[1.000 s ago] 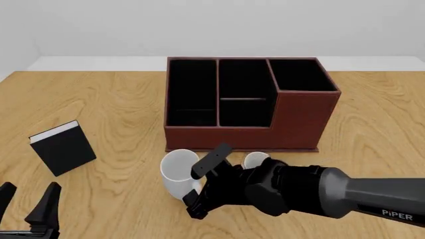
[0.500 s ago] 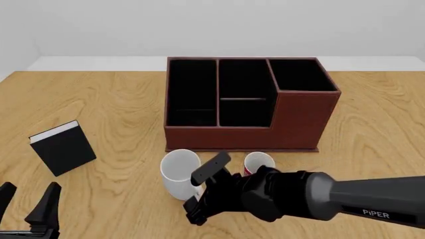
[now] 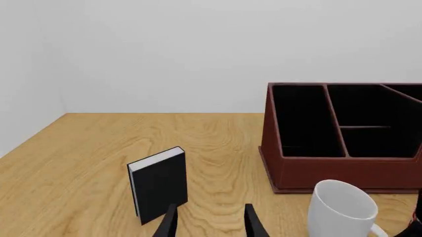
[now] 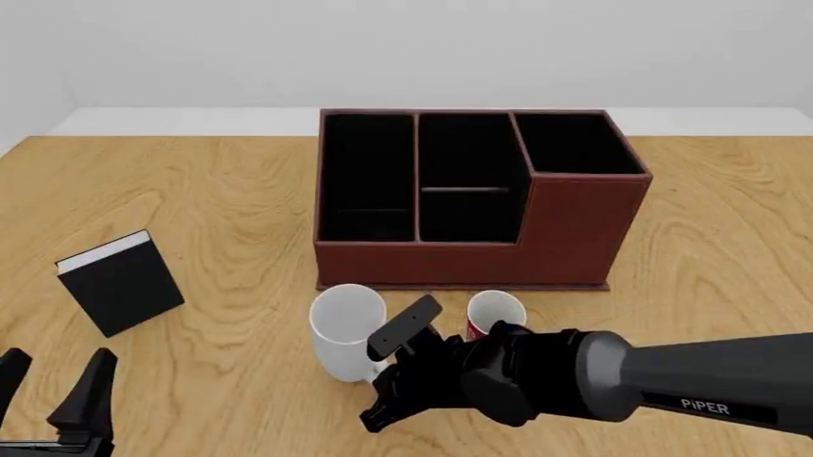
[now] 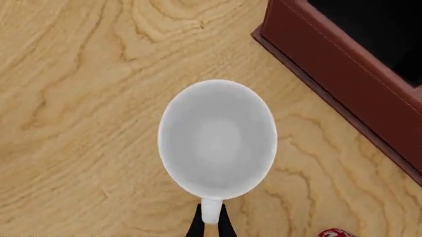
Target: Pick up the white mug and place it to the right of the caddy.
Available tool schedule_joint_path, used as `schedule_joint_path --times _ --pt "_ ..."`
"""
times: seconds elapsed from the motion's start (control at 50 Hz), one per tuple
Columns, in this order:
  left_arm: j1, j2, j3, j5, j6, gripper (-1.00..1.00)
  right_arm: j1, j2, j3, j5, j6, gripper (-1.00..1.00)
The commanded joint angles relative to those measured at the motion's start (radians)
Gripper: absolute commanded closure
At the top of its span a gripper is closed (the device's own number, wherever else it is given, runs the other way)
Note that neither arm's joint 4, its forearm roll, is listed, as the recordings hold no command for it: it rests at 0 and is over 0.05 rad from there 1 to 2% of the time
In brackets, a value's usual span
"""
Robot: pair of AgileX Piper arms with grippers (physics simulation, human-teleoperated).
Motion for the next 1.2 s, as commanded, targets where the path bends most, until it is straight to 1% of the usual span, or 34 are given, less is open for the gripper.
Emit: schedule_joint_path --times 0.02,0.12,0.16,0.2,0.22,0.38,0.48,0.52,0.64,0.74,0.76,0.78,0.8,0.82,0.84,0.86,0.94,0.96,0.98,1.06,1.12,1.2 --pt "0.0 0.0 0.0 0.0 0.0 -1.0 0.002 0.009 -0.001 0.002 0.006 1.0" --pt "0.0 0.0 0.0 0.0 0.0 -1.0 -0.003 0.008 -0.002 0.003 -0.001 1.0" --pt "0.0 0.0 0.0 0.0 0.0 -1.0 -0.02 0.003 -0.003 0.009 -0.032 1.0" --pt "0.0 0.0 0.0 0.0 0.0 -1.0 -0.023 -0.013 -0.001 0.01 -0.04 1.0" --pt "0.0 0.0 0.0 0.0 0.0 -1.0 -0.017 -0.013 -0.003 0.015 -0.035 1.0" --pt "0.0 0.0 0.0 0.0 0.0 -1.0 -0.04 -0.057 -0.003 0.04 -0.089 1.0" --pt "0.0 0.0 0.0 0.0 0.0 -1.0 -0.049 -0.086 -0.001 0.057 -0.112 1.0" --pt "0.0 0.0 0.0 0.0 0.0 -1.0 -0.047 -0.091 -0.001 0.06 -0.112 1.0" --pt "0.0 0.0 0.0 0.0 0.0 -1.0 -0.068 -0.114 0.001 0.071 -0.145 1.0" --pt "0.0 0.0 0.0 0.0 0.0 -1.0 -0.101 -0.175 0.007 0.087 -0.185 1.0" --pt "0.0 0.0 0.0 0.0 0.0 -1.0 -0.118 -0.197 0.012 0.085 -0.206 1.0" --pt "0.0 0.0 0.0 0.0 0.0 -1.0 -0.113 -0.206 0.009 0.095 -0.2 1.0" --pt "0.0 0.0 0.0 0.0 0.0 -1.0 -0.126 -0.223 0.013 0.096 -0.218 1.0" --pt "0.0 0.0 0.0 0.0 0.0 -1.0 -0.122 -0.228 0.01 0.102 -0.21 1.0" --pt "0.0 0.0 0.0 0.0 0.0 -1.0 -0.135 -0.248 0.014 0.103 -0.228 1.0" --pt "0.0 0.0 0.0 0.0 0.0 -1.0 -0.136 -0.252 0.013 0.105 -0.226 1.0" --pt "0.0 0.0 0.0 0.0 0.0 -1.0 -0.177 -0.324 0.024 0.109 -0.268 1.0" --pt "0.0 0.0 0.0 0.0 0.0 -1.0 -0.177 -0.344 0.019 0.12 -0.264 1.0" --pt "0.0 0.0 0.0 0.0 0.0 -1.0 -0.192 -0.36 0.025 0.117 -0.282 1.0" --pt "0.0 0.0 0.0 0.0 0.0 -1.0 -0.227 -0.432 0.027 0.131 -0.3 1.0" --pt "0.0 0.0 0.0 0.0 0.0 -1.0 -0.231 -0.454 0.023 0.15 -0.306 1.0" --pt "0.0 0.0 0.0 0.0 0.0 -1.0 -0.253 -0.509 0.023 0.171 -0.33 1.0"
